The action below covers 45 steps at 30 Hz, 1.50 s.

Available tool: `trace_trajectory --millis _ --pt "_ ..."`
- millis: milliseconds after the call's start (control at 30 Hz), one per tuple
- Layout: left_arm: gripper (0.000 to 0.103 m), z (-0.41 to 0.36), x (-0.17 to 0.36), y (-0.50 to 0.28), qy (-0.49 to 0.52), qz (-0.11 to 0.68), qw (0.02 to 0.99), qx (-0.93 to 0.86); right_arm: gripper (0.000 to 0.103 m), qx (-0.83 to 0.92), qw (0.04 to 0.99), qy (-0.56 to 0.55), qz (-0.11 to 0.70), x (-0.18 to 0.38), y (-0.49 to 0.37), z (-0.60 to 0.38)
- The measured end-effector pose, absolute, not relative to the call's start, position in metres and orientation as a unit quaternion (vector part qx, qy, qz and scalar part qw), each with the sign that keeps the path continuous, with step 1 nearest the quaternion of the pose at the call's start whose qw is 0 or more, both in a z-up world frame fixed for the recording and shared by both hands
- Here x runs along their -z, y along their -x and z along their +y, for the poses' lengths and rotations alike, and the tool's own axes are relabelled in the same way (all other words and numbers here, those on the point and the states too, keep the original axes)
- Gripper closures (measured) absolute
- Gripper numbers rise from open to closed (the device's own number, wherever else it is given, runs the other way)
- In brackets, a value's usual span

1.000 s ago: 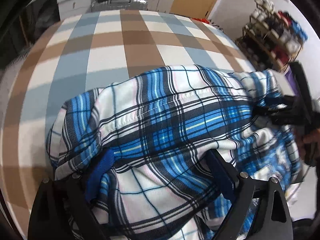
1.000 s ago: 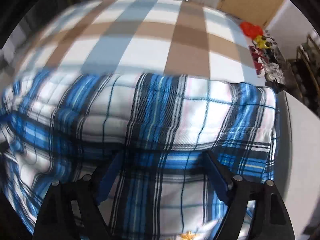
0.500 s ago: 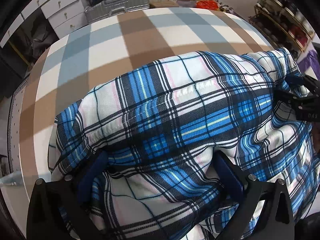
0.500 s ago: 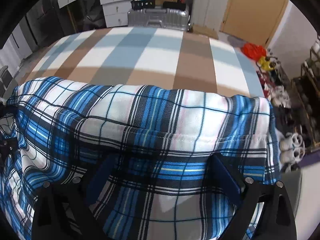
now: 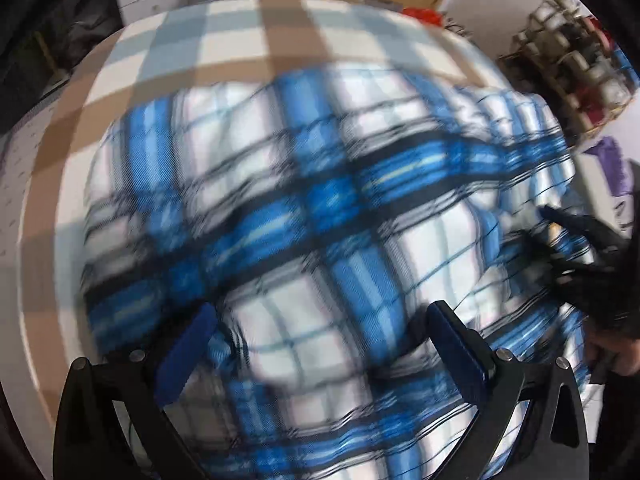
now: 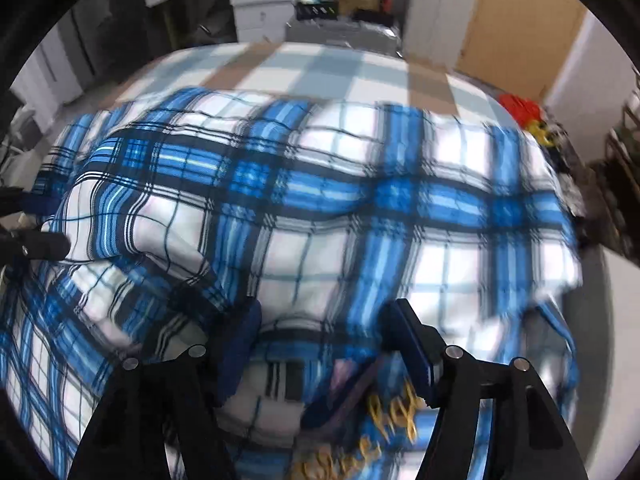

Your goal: Fold large clothes

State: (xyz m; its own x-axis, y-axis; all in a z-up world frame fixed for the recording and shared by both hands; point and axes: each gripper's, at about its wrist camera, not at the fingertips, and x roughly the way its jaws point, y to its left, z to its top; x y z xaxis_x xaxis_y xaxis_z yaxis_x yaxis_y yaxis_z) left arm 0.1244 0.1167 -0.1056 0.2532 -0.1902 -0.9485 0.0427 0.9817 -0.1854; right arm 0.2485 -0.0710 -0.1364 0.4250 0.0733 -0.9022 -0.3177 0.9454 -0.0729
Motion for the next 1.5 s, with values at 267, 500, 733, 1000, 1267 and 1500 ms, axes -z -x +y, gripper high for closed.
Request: trace_trajectory --millis 267,500,733,1000,1267,1500 --pt "0.001 0.154 0.068 -0.047 0.087 0.564 0.820 0.030 0.028 -0.186 0.879 -0.044 0.436 0.063 -0.141 -0.103" --pt "0.001 0.136 0.030 0.021 0.139 0.497 0.855 0.043 0.011 -0.246 0.908 -0.140 0.309 0.045 -0.043 -0.110" --pt "0.001 0.145 0.035 0.083 0.117 0.452 0.884 0.004 0.000 -0.241 0.909 -0.162 0.298 0.047 -0.007 -0.122" --pt "0.001 0.187 0.069 0.115 0.134 0.497 0.856 -0.052 0.000 -0.225 0.914 -0.159 0.298 0.051 0.014 -0.126" --pt "0.001 0.209 0.111 0.121 0.231 0.555 0.799 -0.014 0.000 -0.233 0.908 -0.182 0.297 0.057 0.027 -0.143" --pt "0.001 0.196 0.119 0.119 0.220 0.574 0.789 0.016 0.000 -0.226 0.900 -0.187 0.322 0.067 0.017 -0.147"
